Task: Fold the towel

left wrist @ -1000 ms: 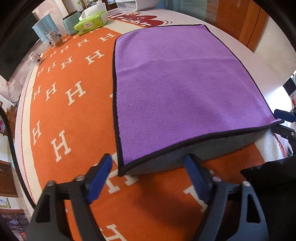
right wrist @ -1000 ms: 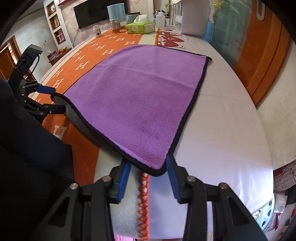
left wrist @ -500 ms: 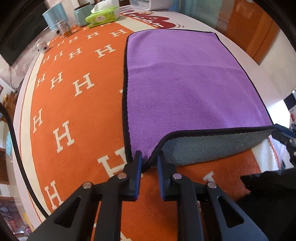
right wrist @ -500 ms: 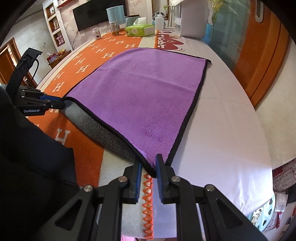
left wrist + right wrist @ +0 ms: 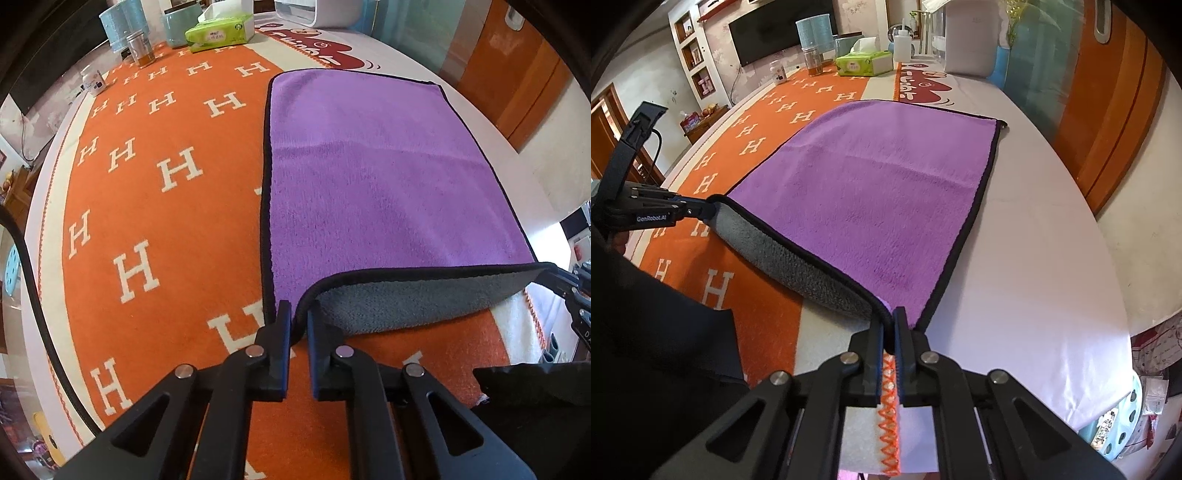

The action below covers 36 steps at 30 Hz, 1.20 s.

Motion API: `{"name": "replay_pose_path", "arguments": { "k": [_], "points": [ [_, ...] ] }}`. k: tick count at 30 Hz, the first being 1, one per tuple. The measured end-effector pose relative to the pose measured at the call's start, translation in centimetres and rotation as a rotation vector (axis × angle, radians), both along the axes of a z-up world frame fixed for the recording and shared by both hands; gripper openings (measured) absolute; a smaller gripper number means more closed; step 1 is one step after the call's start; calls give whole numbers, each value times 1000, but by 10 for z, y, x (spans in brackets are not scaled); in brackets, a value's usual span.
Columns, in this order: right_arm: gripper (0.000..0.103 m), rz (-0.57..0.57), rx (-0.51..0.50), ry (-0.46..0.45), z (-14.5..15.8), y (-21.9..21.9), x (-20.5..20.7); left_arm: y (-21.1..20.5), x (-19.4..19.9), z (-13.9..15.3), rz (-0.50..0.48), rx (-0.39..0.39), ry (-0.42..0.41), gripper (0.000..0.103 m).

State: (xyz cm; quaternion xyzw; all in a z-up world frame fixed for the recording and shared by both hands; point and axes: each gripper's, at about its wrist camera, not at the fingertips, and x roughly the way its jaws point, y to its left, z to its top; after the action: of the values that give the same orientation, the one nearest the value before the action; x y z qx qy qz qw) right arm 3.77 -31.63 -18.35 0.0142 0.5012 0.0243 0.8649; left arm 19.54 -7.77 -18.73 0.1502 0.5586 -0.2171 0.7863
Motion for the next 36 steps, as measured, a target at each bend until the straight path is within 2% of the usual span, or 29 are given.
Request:
{"name": "replay_pose_path", "arguments": {
  "k": [10,19,25,31,33,36],
  "points": [
    [4,-35,-7,-24,28,-10,19,-7,21,38,-34,-10,-31,5],
    [4,-33,-44,-96,63,-27,55,-23,62,89,-52,-56,-169,5],
    [4,-47,-82,-188,88,-42,85,-39,93,112,-37,-103,-274,5],
    [4,-72,-159,-291,108,-50,113,-49,116,125,7,-158,-382,5],
    [4,-88,-198,-333,112,-51,123,-53,120,128,9,-176,-441,5],
    [4,-128,-228,-394,112,-56,135,-56,126,128,50,-217,-477,5]
  ]
}}
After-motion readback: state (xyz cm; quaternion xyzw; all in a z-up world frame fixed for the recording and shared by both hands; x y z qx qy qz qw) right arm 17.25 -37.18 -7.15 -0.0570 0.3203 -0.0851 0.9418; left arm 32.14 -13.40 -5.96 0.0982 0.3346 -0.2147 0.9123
